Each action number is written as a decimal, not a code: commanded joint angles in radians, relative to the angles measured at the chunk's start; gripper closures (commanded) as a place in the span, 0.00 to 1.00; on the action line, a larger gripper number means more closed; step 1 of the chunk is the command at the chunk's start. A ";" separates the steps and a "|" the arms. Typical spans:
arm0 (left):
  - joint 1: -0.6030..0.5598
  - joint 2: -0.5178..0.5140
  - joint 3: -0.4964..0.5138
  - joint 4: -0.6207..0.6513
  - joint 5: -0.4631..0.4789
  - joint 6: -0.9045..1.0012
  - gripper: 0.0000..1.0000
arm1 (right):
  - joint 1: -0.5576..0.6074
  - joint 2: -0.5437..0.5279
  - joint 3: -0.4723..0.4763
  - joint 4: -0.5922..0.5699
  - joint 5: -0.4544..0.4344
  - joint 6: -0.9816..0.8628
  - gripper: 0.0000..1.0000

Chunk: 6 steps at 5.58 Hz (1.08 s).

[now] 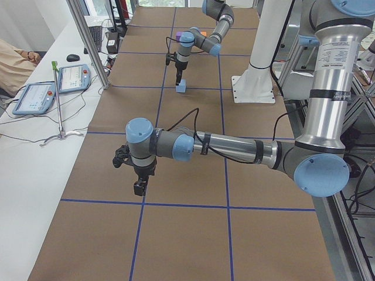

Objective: Place blue block between orange and purple blocks
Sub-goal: 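Lower the right gripper onto the light blue cube and grasp it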

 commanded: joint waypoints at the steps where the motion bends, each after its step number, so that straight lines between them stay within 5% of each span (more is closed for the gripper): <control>1: -0.001 0.011 -0.006 -0.002 -0.016 0.000 0.00 | -0.028 -0.004 -0.008 0.003 -0.018 0.002 0.00; 2: 0.001 0.015 -0.006 -0.002 -0.016 0.000 0.00 | -0.031 -0.006 -0.036 0.006 -0.024 -0.001 0.28; 3: 0.001 0.015 -0.006 -0.004 -0.016 0.000 0.00 | -0.034 -0.005 -0.042 0.008 -0.024 -0.007 0.95; 5: 0.002 0.023 -0.007 -0.004 -0.022 0.000 0.00 | 0.019 -0.052 0.067 -0.018 -0.002 -0.022 1.00; 6: 0.002 0.023 -0.007 -0.004 -0.023 0.000 0.00 | 0.114 -0.237 0.305 -0.067 0.091 -0.115 1.00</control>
